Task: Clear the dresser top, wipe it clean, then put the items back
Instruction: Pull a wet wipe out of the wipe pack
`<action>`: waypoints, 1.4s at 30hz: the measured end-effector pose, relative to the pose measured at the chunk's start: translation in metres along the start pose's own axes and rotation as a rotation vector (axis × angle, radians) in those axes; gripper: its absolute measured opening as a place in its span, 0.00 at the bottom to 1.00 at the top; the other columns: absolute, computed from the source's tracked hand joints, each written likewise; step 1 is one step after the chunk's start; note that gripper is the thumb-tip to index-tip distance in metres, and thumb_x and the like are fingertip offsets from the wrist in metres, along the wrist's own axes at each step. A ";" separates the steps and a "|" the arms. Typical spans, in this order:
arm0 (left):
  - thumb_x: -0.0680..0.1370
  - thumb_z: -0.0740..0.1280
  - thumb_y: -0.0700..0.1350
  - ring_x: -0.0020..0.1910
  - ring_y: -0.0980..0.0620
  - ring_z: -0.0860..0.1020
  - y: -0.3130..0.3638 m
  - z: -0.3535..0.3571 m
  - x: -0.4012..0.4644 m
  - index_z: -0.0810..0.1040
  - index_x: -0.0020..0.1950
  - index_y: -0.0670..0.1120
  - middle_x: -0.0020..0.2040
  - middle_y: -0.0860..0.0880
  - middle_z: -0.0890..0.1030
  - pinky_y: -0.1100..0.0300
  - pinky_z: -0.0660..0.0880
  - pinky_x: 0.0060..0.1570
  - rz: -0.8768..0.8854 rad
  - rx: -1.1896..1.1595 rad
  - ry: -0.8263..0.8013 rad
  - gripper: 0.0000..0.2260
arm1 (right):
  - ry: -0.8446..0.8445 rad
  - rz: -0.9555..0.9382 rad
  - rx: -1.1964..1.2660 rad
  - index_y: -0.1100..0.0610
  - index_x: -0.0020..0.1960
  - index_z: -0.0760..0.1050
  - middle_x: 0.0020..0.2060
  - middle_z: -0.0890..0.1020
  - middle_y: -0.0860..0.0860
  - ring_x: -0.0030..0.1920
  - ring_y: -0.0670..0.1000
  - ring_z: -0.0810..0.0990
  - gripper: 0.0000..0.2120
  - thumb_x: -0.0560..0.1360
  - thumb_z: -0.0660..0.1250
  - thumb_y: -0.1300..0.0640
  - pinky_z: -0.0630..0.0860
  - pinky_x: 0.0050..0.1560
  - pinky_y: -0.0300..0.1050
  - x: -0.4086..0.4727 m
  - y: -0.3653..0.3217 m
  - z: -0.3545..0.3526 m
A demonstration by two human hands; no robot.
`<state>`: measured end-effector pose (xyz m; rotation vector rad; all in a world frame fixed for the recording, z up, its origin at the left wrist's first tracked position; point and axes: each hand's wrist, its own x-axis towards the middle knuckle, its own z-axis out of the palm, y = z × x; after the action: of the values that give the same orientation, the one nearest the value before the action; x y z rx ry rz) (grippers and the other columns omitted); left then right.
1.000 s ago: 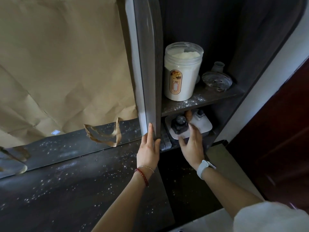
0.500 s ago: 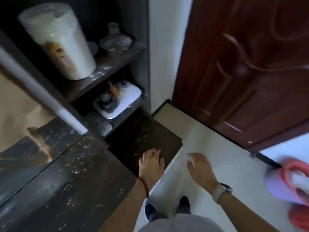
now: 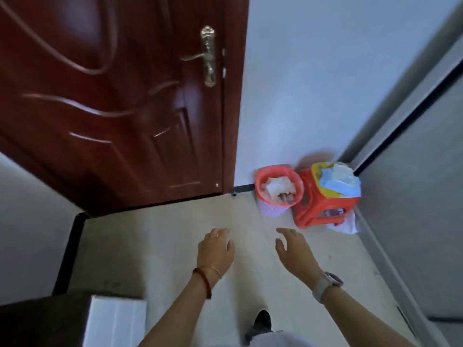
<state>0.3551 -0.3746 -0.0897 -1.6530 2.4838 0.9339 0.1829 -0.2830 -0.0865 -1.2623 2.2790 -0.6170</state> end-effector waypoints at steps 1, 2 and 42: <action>0.79 0.56 0.47 0.65 0.47 0.68 0.027 0.010 0.018 0.65 0.68 0.46 0.67 0.46 0.69 0.55 0.65 0.62 0.031 0.008 -0.026 0.18 | 0.030 0.043 0.009 0.63 0.60 0.73 0.56 0.78 0.60 0.58 0.63 0.73 0.15 0.74 0.63 0.62 0.69 0.60 0.55 0.009 0.022 -0.018; 0.78 0.56 0.47 0.64 0.47 0.68 0.052 0.019 0.034 0.66 0.68 0.47 0.66 0.46 0.70 0.55 0.65 0.61 0.061 0.016 -0.050 0.18 | 0.054 0.086 0.016 0.63 0.60 0.74 0.56 0.78 0.61 0.58 0.63 0.74 0.15 0.74 0.63 0.62 0.69 0.59 0.56 0.018 0.041 -0.034; 0.72 0.66 0.53 0.47 0.41 0.77 0.407 0.383 0.589 0.77 0.50 0.43 0.47 0.43 0.79 0.50 0.72 0.44 0.573 0.268 -0.323 0.15 | 0.251 0.665 0.263 0.61 0.62 0.71 0.57 0.77 0.58 0.60 0.57 0.74 0.16 0.76 0.58 0.67 0.68 0.59 0.47 0.462 0.507 -0.077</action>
<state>-0.3650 -0.5744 -0.4077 -0.6579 2.7236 0.7644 -0.4140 -0.4267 -0.4023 -0.2745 2.5073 -0.8098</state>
